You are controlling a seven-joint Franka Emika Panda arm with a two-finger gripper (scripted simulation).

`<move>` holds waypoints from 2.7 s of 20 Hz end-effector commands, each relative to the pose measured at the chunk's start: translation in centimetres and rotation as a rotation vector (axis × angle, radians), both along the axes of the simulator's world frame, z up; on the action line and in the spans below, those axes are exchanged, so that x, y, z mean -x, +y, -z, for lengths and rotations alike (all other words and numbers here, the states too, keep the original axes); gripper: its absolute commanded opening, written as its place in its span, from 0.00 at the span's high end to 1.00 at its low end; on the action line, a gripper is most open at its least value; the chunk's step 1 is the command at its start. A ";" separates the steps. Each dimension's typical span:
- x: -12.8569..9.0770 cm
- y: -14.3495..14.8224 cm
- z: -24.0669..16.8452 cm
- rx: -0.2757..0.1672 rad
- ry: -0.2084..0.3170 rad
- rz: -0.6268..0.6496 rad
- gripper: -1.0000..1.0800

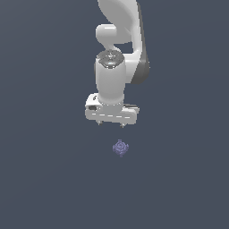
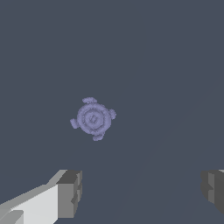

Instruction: Pick up the object and move it to a goal position.

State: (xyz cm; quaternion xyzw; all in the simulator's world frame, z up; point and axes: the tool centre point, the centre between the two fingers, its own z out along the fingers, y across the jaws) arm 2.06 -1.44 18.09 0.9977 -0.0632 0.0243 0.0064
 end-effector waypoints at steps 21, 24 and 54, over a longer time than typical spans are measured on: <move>-4.3 3.8 7.6 -0.027 0.037 0.463 0.04; -4.5 4.2 8.2 -0.028 0.039 0.498 0.04; -4.8 4.5 14.0 -0.028 0.042 0.538 1.00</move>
